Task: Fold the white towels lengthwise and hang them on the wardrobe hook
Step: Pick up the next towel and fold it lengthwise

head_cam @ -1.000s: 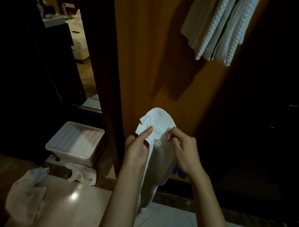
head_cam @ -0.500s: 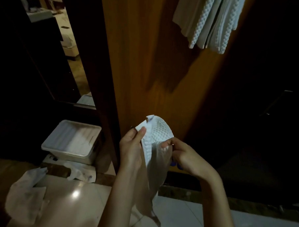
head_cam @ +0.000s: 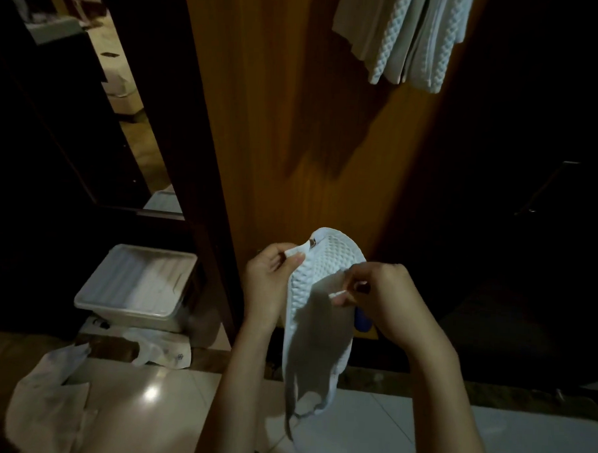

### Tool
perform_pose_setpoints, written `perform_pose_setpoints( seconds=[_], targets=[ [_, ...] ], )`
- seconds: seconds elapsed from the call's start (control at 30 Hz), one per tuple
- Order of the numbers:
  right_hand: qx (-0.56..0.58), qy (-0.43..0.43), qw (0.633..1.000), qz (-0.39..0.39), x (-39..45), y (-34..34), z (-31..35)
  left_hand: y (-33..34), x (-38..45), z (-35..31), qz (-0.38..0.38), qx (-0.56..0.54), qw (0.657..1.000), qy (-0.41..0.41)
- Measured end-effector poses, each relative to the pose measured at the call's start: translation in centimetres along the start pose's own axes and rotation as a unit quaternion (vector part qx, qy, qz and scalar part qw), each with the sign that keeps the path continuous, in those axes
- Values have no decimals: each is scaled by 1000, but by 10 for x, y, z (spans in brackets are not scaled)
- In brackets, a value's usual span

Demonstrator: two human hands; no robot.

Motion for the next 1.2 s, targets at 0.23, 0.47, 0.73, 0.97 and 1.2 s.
perform_pose_setpoints(
  seconds=[0.23,0.47,0.73,0.97,1.2],
  targets=[
    [127,-108,979,-118,-2,-30,22,16,-5,-12,46,54,996,53],
    [223,-65,954,-187,1,-44,12,42,-24,-37,151,-35,988,10],
    [226,-22,947,-226,1,-56,-1,61,-36,-44,219,-61,972,52],
    [168,-16,962,-213,4,-51,0,64,-34,-54,258,-2,957,132],
    [169,20,963,-207,5,-56,-11,73,-43,-59,334,-5,934,126]
  ],
)
Point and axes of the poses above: each hand's wrist, its own x-axis towards the middle knuckle, its own y-axis out of the palm, z = x × y, the point moved 9 cm from there along x, towards the middle knuckle, and after that the axes turned 15 degrees about -z, right-handed, at the moved point
